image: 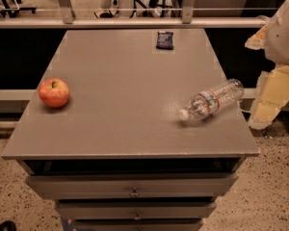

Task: Move rxbar blueberry near apple

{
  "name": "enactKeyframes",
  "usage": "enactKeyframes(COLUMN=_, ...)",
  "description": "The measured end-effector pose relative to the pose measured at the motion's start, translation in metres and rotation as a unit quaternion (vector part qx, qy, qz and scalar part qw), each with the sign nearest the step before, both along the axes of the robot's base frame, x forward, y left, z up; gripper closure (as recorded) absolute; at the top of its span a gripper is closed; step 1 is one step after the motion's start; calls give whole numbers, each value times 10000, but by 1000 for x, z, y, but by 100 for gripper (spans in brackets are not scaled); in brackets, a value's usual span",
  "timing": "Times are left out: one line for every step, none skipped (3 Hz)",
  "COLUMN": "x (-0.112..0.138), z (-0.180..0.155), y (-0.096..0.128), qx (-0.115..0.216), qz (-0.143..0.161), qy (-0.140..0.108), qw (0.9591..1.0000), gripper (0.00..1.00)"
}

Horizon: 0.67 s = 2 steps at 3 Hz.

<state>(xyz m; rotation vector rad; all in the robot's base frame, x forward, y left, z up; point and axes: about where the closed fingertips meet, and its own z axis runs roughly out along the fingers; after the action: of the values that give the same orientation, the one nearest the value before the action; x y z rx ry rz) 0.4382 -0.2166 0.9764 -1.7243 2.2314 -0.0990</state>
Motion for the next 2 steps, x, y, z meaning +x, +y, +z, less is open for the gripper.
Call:
enactKeyframes(x=0, z=0, y=0, qx=0, qz=0, qy=-1, qw=10000, gripper=0)
enactKeyframes(x=16, z=-4, y=6, qx=148, qz=132, qy=-90, qw=9998, gripper=0)
